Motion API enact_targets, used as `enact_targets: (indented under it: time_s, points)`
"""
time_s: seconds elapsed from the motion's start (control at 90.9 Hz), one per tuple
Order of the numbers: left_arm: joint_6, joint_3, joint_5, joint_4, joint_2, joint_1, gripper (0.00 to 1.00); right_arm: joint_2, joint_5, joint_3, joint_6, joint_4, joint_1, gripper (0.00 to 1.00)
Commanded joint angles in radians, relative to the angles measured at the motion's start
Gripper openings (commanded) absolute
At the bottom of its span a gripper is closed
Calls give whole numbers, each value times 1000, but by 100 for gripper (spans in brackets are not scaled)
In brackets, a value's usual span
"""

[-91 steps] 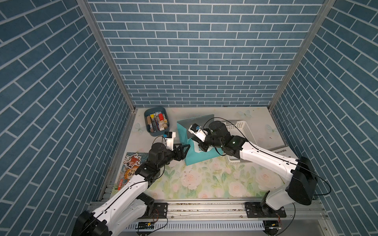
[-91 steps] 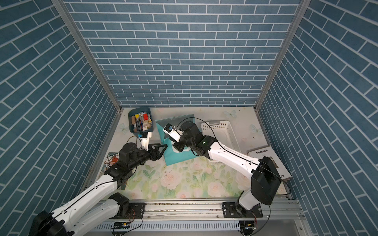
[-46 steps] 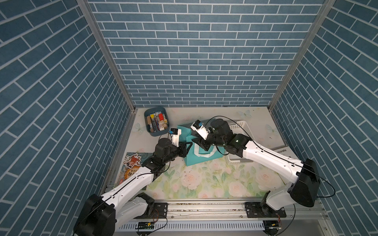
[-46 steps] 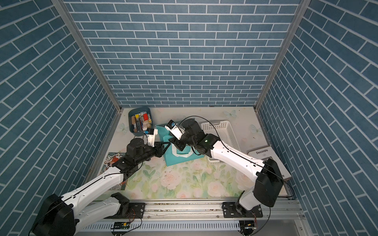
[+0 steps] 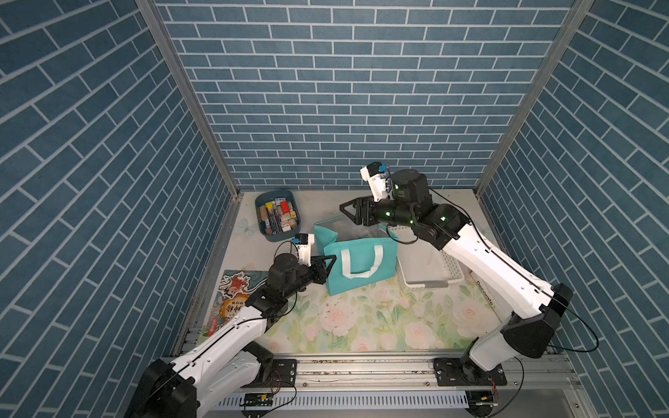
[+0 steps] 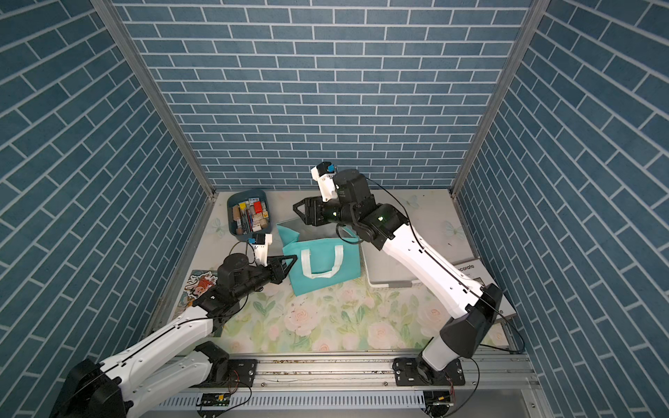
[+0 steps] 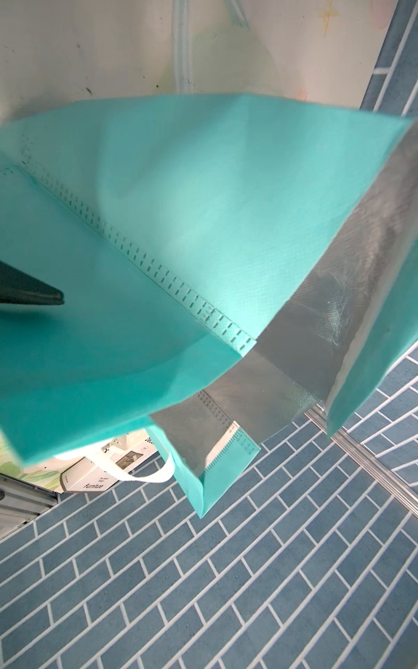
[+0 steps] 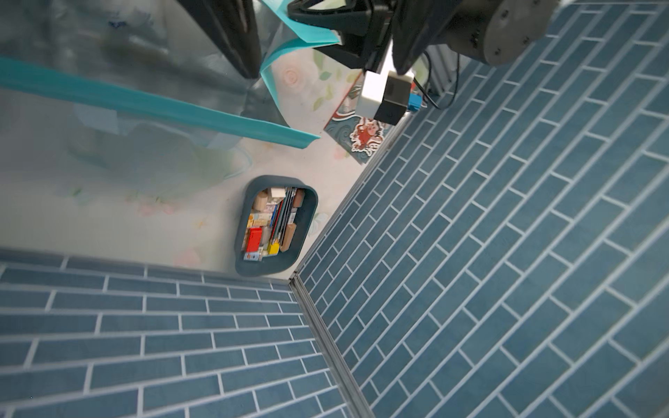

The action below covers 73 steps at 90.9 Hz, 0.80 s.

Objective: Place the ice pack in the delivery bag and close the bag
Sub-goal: Close the delivery bag at the center of the board, then seal the delivery bag at the center of the board.

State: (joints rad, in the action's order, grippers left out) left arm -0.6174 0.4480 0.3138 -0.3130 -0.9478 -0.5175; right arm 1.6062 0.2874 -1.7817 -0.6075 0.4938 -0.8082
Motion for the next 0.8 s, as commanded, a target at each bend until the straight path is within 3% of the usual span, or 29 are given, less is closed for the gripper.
enact_targets:
  time_s: [0.0, 0.308, 0.583, 0.792]
  points:
    - [-18, -9, -15, -35, 5, -4, 26, 74, 146, -17, -311, 110, 8, 61]
    - [-44, -20, -27, -60, 25, -8, 26, 145, 260, 83, -552, -87, -5, 59]
    - [-49, -41, -43, -56, 44, -18, 26, 232, 312, 23, -592, -132, 3, 59]
    - [-49, -55, -50, -55, 57, -24, 26, 187, 308, 71, -617, -170, 73, 59]
